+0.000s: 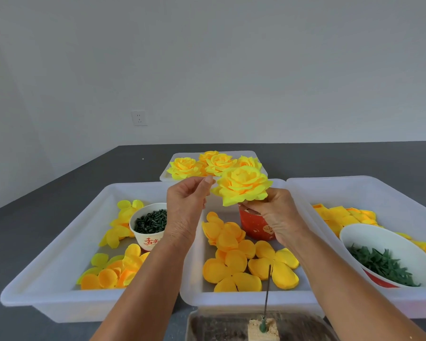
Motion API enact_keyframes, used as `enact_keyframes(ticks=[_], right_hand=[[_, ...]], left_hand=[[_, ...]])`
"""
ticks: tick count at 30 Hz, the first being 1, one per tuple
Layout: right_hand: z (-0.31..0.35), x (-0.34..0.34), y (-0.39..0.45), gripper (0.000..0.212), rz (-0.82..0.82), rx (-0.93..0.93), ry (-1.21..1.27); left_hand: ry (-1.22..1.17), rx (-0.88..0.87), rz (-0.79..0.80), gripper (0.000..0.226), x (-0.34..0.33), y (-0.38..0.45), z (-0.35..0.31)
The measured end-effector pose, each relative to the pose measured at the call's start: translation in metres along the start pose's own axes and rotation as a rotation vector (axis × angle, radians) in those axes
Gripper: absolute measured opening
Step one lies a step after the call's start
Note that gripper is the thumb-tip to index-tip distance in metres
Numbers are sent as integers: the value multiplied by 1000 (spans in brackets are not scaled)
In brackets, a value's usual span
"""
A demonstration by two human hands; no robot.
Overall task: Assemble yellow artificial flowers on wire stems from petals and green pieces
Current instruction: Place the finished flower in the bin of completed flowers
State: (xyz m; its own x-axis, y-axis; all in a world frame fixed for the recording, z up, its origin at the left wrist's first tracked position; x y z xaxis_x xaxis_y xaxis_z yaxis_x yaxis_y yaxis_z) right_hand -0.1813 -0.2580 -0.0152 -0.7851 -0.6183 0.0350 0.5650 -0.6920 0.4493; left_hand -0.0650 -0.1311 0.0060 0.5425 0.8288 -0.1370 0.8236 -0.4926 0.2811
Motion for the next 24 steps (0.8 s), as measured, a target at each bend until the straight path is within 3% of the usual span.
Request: enact_keyframes(ticks=[6, 11, 14, 16, 18, 24], right_hand=[[7, 3, -1, 9, -20, 105, -111], [3, -1, -1, 9, 94, 172, -266], [3, -3, -3, 25, 130, 211, -312], [2, -2, -3, 21, 131, 222, -342], [1, -1, 0, 4, 112, 216, -334], [3, 2, 0, 9, 77, 211, -339]], left_hand=[[0, 61, 1, 15, 0, 0, 1], [30, 71, 42, 16, -1, 0, 1], [19, 174, 68, 13, -1, 1, 7], [9, 238, 116, 13, -1, 2, 10], [26, 205, 164, 16, -3, 1, 10], [274, -39, 104, 22, -3, -1, 5]])
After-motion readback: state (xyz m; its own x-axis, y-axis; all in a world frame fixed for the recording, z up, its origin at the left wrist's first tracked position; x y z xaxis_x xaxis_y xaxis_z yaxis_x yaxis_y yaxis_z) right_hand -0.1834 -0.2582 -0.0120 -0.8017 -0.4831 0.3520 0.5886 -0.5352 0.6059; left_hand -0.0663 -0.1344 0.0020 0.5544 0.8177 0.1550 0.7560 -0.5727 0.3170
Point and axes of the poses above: each hand's wrist, its own y-axis towards the middle knuckle, its own x-axis out of the back of the hand, z = x × y, the point moved 4 cm from there along y, towards the middle knuckle, and after that the axes turned 9 degrees about x, right-handed, at the moved point
